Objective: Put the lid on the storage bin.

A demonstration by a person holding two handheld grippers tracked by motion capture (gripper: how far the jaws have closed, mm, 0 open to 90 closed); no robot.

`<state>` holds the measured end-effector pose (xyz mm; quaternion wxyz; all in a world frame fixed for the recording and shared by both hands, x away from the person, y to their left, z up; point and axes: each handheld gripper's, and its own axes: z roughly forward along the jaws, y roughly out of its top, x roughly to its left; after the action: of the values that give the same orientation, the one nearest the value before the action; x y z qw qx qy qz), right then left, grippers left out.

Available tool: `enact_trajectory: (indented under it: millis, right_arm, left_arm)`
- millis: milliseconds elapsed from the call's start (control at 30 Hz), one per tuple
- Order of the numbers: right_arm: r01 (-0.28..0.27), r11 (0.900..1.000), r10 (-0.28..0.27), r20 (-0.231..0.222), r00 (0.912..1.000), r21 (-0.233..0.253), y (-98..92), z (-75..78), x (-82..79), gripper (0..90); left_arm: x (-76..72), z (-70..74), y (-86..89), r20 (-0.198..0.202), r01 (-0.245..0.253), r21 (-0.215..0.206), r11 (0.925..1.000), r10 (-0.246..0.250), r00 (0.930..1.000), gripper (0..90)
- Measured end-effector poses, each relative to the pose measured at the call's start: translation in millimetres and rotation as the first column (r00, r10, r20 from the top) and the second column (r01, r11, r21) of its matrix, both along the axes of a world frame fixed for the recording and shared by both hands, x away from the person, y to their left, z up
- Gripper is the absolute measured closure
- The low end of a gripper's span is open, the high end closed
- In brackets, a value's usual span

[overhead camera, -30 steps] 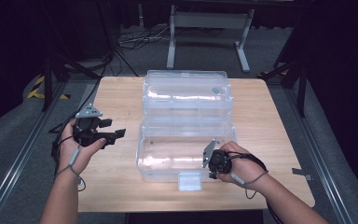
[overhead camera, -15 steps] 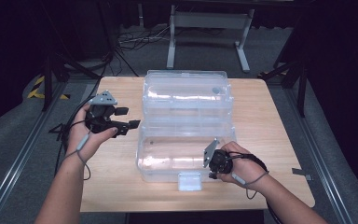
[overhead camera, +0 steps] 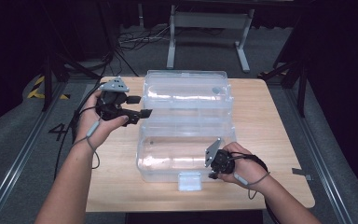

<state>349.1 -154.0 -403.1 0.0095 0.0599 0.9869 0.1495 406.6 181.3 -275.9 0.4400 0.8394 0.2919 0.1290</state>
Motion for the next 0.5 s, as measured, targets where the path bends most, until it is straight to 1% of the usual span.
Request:
enact_trajectory:
  millis: [133,167,233,267,300,367,433,467,500]
  right_arm:
    - [-0.003,1.0,0.003,0.002,1.0,0.005,-0.2,-0.2,0.0,85.6]
    - [-0.009,1.0,0.009,0.007,0.9999,0.017,-0.9,-0.8,0.3,85.6]
    - [-0.017,1.0,0.017,0.015,0.9997,0.026,-1.6,-1.3,1.0,85.6]
    - [-0.015,1.0,0.014,0.012,0.9998,0.026,-1.7,-1.3,1.0,85.6]
    - [-0.015,0.999,0.015,0.011,0.9998,0.028,-1.8,-1.4,1.2,85.6]
    - [0.001,1.0,-0.001,0.001,1.0,0.024,-2.3,-1.0,0.0,85.6]
    - [-0.004,1.0,0.004,0.001,1.0,0.025,-2.5,-1.1,0.2,85.6]
    - [-0.004,1.0,0.004,0.002,1.0,0.027,-2.7,-1.1,0.2,85.5]
    - [0.0,1.0,0.0,0.003,1.0,0.031,-2.8,-1.3,0.0,85.5]
  left_arm:
    - [2.8,6.4,-9.1,-0.006,0.011,0.014,0.9998,-0.011,0.9999,34.9]
    - [3.4,7.9,-11.3,-0.007,0.012,0.015,0.9998,-0.012,0.9999,34.9]
    - [5.0,10.5,-14.9,-0.005,0.017,0.02,0.9997,-0.017,0.9998,35.0]
    - [6.2,11.6,-17.0,-0.006,0.02,0.015,0.9997,-0.02,0.9998,35.0]
    - [7.6,12.9,-19.9,-0.005,0.022,0.021,0.9995,-0.022,0.9998,35.0]
    - [10.9,15.1,-26.6,0.001,0.023,0.038,0.999,-0.023,0.9997,35.2]
    - [12.4,16.2,-29.4,0.002,0.03,0.037,0.9989,-0.03,0.9995,35.9]
    - [13.4,17.5,-31.1,-0.005,0.038,0.033,0.9987,-0.038,0.9993,37.2]
    - [14.4,18.3,-32.9,-0.009,0.046,0.02,0.9988,-0.045,0.9989,38.4]
